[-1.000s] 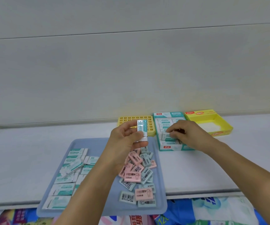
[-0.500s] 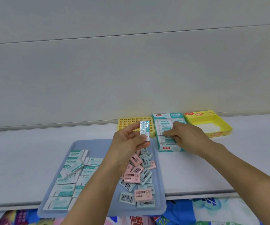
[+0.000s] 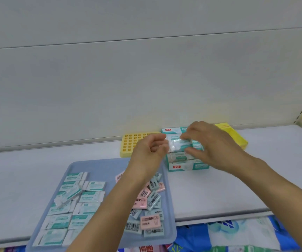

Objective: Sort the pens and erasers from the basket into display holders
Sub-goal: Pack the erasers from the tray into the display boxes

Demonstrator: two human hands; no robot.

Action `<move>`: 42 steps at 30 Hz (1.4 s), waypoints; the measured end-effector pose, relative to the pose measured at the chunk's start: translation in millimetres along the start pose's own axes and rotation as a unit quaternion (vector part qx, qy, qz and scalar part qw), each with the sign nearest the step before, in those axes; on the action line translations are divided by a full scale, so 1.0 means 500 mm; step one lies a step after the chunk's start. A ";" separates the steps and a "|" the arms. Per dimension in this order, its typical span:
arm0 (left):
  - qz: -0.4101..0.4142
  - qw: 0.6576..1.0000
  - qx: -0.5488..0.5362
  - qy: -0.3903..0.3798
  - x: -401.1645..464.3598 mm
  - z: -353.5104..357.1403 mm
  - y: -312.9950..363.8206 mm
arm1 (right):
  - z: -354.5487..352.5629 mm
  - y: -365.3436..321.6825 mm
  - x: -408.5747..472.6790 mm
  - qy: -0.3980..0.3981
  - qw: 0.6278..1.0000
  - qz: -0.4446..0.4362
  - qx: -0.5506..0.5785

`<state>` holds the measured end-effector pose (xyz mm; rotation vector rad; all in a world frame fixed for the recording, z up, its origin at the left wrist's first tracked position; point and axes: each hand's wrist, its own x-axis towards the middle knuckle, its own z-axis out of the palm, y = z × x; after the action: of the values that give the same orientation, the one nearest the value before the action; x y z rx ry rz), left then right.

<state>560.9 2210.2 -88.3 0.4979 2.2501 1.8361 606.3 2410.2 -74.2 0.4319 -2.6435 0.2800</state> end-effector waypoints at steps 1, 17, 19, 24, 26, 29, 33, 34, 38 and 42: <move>0.019 0.997 0.067 -0.011 0.002 0.004 -0.003 | -0.004 0.020 -0.001 -0.016 0.998 0.043 -0.037; 0.121 0.809 0.547 -0.177 0.002 0.037 -0.052 | 0.057 0.060 -0.019 -0.153 0.965 0.210 -0.022; 0.124 0.834 0.510 -0.170 -0.009 0.032 -0.045 | 0.055 0.053 -0.017 -0.147 0.968 0.199 -0.030; 0.163 0.922 0.349 -0.040 -0.081 -0.029 -0.036 | 0.066 -0.034 0.006 0.001 0.986 0.146 0.081; 0.159 0.933 0.322 0.018 -0.119 -0.080 -0.041 | 0.072 -0.093 0.027 0.012 0.987 0.097 0.130; 0.113 0.933 0.331 0.088 -0.160 -0.177 -0.060 | 0.091 -0.179 0.062 -0.038 0.986 0.037 0.156; -0.004 0.898 0.415 0.143 -0.188 -0.310 -0.094 | 0.139 -0.277 0.115 -0.121 0.986 -0.020 0.109; -0.036 0.885 0.442 0.141 -0.192 -0.332 -0.103 | 0.151 -0.299 0.130 -0.144 0.985 -0.029 0.091; -0.104 0.837 0.529 0.096 -0.194 -0.361 -0.125 | 0.190 -0.360 0.175 -0.235 0.971 -0.017 0.032; -0.080 0.847 0.515 0.105 -0.188 -0.361 -0.129 | 0.203 -0.379 0.195 -0.294 0.956 -0.009 0.019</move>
<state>574.9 1999.0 -118.9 0.2133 3.1692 0.4604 548.3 2182.2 -95.3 0.6324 -3.2149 0.2205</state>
